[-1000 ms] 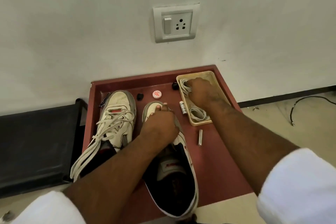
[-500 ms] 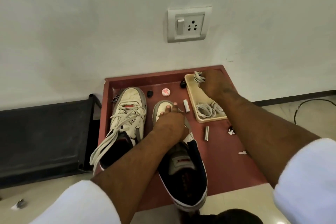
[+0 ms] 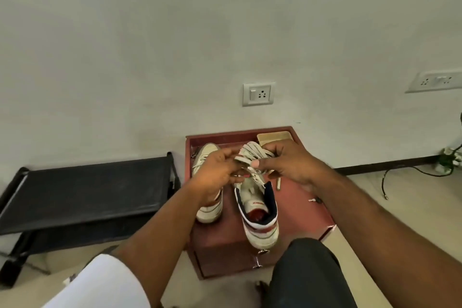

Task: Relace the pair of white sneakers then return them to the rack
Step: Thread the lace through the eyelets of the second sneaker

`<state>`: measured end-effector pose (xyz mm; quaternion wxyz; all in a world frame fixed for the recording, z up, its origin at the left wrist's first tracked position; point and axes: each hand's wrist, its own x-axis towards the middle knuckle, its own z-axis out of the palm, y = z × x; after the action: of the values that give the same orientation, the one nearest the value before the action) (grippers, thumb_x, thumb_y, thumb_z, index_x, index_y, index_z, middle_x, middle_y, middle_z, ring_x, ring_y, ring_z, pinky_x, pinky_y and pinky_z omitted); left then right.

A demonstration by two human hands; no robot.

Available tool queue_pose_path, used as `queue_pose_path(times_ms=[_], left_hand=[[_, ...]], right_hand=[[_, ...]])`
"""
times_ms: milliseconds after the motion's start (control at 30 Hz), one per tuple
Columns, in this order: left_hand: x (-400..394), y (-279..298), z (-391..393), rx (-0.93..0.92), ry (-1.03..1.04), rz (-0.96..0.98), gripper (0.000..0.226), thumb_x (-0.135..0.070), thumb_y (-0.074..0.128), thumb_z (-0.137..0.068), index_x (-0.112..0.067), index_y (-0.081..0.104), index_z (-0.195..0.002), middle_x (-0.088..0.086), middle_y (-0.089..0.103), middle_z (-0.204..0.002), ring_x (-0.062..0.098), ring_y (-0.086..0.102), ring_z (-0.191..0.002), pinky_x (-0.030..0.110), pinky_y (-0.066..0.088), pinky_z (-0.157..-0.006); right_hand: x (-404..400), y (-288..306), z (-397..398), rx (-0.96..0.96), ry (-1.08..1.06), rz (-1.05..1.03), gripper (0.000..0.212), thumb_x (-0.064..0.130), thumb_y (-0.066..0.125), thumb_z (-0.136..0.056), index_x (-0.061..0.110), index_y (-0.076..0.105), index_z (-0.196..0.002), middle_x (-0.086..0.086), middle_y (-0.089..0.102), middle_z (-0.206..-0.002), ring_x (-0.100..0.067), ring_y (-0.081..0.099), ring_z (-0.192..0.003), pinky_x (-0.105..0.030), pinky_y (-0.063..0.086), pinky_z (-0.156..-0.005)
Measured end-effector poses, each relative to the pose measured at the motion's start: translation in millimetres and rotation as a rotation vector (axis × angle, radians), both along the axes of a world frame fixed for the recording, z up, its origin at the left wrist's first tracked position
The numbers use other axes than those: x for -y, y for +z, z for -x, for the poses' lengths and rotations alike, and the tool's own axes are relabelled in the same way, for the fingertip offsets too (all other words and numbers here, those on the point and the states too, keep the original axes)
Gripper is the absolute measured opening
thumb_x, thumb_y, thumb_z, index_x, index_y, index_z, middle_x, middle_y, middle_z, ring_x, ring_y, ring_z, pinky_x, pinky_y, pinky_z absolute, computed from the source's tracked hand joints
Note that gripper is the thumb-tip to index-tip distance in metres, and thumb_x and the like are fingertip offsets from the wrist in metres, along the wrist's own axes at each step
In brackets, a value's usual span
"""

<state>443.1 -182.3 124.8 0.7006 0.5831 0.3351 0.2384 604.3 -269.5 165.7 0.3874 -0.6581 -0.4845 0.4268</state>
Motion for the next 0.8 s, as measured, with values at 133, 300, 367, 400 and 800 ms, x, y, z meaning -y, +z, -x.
queue_pose_path(times_ms=[133,300,367,400,800], left_hand=[[22,12,44,-0.082,0.070,-0.156,0.010,-0.003,0.061,-0.094,-0.004,0.071,-0.096,0.010,0.072,-0.079,0.015,0.068,-0.065,0.025,0.057,-0.065],[30,21,87,-0.286,0.002,-0.326,0.014,-0.003,0.077,-0.081,-0.003,0.075,-0.095,0.021,0.072,-0.081,0.013,0.065,-0.063,0.023,0.058,-0.066],[27,26,101,-0.393,-0.019,-0.433,0.015,-0.008,0.080,-0.079,-0.006,0.077,-0.094,0.017,0.073,-0.080,0.011,0.063,-0.064,0.026,0.057,-0.068],[25,30,106,-0.429,0.001,-0.491,0.013,-0.011,0.080,-0.079,-0.009,0.077,-0.092,0.015,0.074,-0.080,0.012,0.063,-0.065,0.029,0.056,-0.069],[23,97,85,-0.169,0.198,-0.697,0.004,-0.014,0.074,-0.086,-0.010,0.075,-0.086,0.002,0.071,-0.075,0.014,0.058,-0.047,0.020,0.045,-0.046]], right_hand=[[24,8,22,-0.045,-0.067,-0.034,0.014,0.020,0.080,-0.078,0.015,0.074,-0.090,-0.003,0.074,-0.076,-0.014,0.066,-0.071,-0.032,0.052,-0.066],[43,5,42,-0.025,-0.156,-0.012,0.017,0.024,0.077,-0.082,0.011,0.072,-0.090,0.004,0.070,-0.072,-0.003,0.061,-0.060,-0.020,0.046,-0.054],[46,3,39,-0.002,-0.194,0.012,0.019,0.026,0.079,-0.080,0.013,0.072,-0.091,0.002,0.072,-0.078,-0.009,0.062,-0.067,-0.028,0.048,-0.061],[48,3,36,0.044,-0.191,0.026,0.022,0.028,0.080,-0.078,0.017,0.071,-0.095,0.002,0.072,-0.085,-0.011,0.061,-0.072,-0.031,0.048,-0.064],[10,-3,92,-0.170,0.083,-0.155,0.012,0.012,0.068,-0.089,0.002,0.070,-0.095,-0.013,0.072,-0.085,-0.021,0.069,-0.083,-0.029,0.052,-0.086]])
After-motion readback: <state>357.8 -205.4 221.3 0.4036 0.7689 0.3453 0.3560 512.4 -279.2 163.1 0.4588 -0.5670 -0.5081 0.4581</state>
